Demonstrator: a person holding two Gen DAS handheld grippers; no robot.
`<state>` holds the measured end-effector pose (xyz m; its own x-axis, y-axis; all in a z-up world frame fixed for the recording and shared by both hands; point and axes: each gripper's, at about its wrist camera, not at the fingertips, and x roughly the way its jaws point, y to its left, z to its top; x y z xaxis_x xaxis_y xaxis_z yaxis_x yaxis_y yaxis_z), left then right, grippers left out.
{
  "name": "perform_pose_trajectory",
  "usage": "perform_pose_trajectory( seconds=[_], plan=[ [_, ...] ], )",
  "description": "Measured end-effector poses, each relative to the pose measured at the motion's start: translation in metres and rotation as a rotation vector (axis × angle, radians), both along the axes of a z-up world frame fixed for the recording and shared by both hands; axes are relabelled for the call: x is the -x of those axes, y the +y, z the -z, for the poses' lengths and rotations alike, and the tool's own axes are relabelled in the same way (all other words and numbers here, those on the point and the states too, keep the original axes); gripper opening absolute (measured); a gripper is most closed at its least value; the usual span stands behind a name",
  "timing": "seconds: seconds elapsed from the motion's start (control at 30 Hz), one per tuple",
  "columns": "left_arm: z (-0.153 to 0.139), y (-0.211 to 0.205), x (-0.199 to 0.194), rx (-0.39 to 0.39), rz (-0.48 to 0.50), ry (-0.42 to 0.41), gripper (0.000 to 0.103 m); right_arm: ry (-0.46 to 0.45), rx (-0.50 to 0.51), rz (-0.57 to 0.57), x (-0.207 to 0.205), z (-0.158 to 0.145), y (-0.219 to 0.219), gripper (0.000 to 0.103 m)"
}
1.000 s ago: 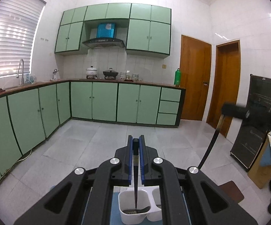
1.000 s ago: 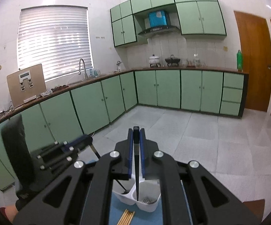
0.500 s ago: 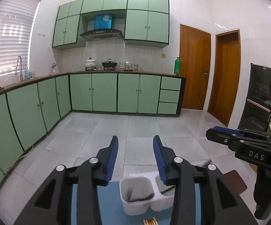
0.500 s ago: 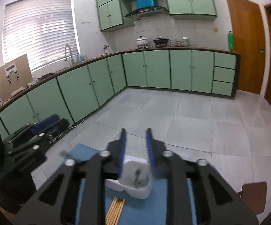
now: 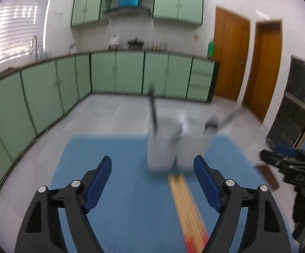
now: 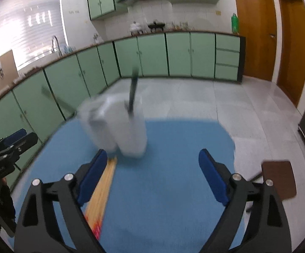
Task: Organize utensils
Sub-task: 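Open both tools and withdraw back over the chopsticks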
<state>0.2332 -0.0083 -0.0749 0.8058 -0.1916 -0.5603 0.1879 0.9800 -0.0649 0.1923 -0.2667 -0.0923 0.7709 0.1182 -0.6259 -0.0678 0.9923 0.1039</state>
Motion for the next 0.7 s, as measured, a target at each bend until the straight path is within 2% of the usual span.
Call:
perform_pose_trajectory(
  seconds=[0.1,0.3,0.53,0.7],
  plan=[
    [0.041,0.005,0.012,-0.011,-0.015,0.116,0.079,0.049,-0.008,-0.006,0.022,0.03,0.011,0.087],
    [0.098,0.017,0.034,-0.033,-0.057,0.243,0.079,0.121,0.017,-0.034,0.062,0.076,0.04,0.087],
    [0.118,0.019,0.056,-0.054,-0.061,0.279,0.079,0.174,0.04,-0.076,0.088,0.096,0.065,0.077],
    [0.117,0.016,0.062,-0.066,-0.069,0.278,0.08,0.2,0.049,-0.107,0.094,0.101,0.076,0.06]
  ],
)
